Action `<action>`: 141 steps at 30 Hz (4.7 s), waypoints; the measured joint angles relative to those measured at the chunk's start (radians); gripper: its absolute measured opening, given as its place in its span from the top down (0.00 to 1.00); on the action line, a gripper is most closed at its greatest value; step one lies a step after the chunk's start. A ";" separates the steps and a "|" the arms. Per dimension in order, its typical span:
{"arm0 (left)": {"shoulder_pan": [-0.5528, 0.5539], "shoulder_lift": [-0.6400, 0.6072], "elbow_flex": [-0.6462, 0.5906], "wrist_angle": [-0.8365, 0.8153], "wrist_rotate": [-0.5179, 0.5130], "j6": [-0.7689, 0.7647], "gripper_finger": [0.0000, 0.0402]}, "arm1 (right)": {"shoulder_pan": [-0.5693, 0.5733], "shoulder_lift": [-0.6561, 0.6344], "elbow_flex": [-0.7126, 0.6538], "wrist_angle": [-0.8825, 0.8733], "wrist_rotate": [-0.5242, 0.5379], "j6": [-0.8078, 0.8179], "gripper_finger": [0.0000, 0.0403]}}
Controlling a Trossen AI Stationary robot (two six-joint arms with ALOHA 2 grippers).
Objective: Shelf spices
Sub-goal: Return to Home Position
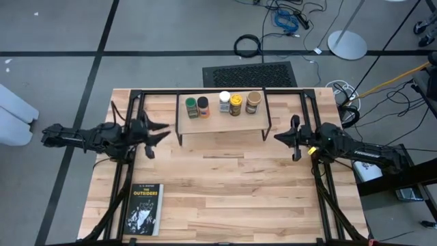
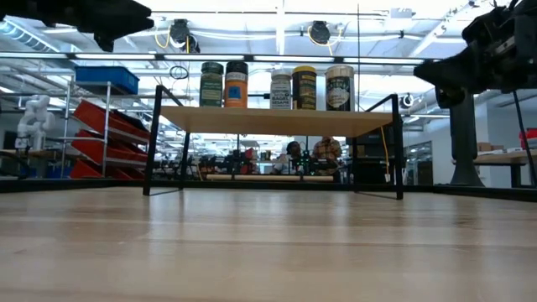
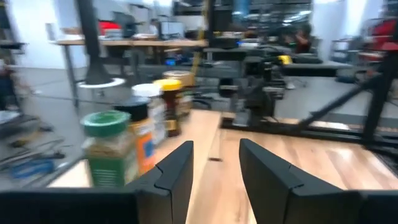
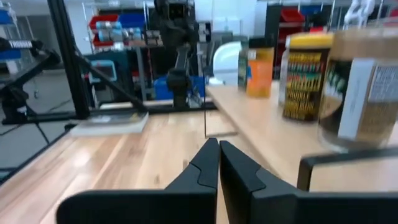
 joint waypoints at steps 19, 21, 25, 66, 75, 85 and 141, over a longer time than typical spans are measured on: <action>0.000 -0.207 -0.221 -0.032 0.034 -0.108 0.66 | 0.044 0.000 0.000 -0.060 -0.083 0.023 1.00; 0.000 -0.232 -0.249 -0.029 0.034 -0.108 0.66 | 0.052 0.000 0.000 -0.061 -0.084 0.010 1.00; 0.000 -0.271 -0.288 -0.029 0.033 -0.122 0.66 | 0.055 0.000 0.000 -0.062 -0.043 0.007 1.00; 0.000 -0.348 -0.329 -0.031 -0.018 -0.099 0.66 | 0.059 0.000 -0.038 0.118 0.008 -0.023 1.00; 0.004 -0.348 -0.342 0.009 -0.001 -0.082 0.66 | 0.060 0.001 -0.039 0.066 0.015 -0.019 1.00; 0.002 -0.346 -0.361 0.049 0.154 -0.078 0.66 | 0.059 0.001 -0.039 0.066 0.010 -0.023 1.00; 0.017 -0.348 -0.361 0.042 0.142 -0.028 0.87 | 0.458 -0.048 -0.039 -0.013 0.371 -0.107 1.00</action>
